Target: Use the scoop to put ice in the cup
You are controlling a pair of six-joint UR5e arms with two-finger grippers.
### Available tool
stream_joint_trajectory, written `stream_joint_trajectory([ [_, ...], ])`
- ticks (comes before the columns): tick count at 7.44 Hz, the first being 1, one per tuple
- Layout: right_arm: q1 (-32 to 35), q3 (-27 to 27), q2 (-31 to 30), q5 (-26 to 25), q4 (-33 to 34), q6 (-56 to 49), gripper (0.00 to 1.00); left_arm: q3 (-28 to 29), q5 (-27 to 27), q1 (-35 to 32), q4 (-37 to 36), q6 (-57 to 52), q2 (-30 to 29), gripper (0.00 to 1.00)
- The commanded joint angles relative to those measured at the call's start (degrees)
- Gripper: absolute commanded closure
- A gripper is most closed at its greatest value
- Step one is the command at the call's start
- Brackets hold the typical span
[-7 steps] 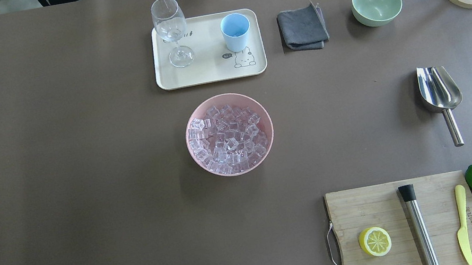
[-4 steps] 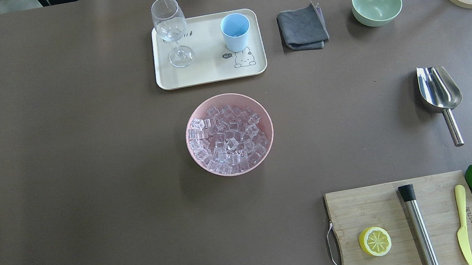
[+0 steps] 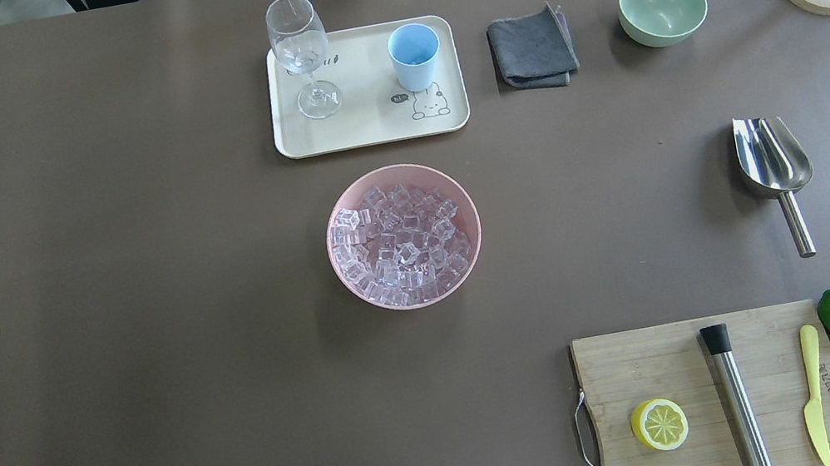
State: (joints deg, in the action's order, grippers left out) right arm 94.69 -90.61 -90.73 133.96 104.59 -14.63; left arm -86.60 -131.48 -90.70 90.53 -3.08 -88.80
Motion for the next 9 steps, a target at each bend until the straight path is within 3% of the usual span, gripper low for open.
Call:
stream_joint_trajectory([
  [1,0.05,0.09,0.11,0.07,0.0,0.31,0.0,0.2,0.0,-0.09,0.0,-0.09,0.03,0.02],
  [9,0.05,1.23,-0.15,1.04,0.08,0.84,0.0,1.35,-2.2,0.0,0.0,-0.17,0.03,0.02],
])
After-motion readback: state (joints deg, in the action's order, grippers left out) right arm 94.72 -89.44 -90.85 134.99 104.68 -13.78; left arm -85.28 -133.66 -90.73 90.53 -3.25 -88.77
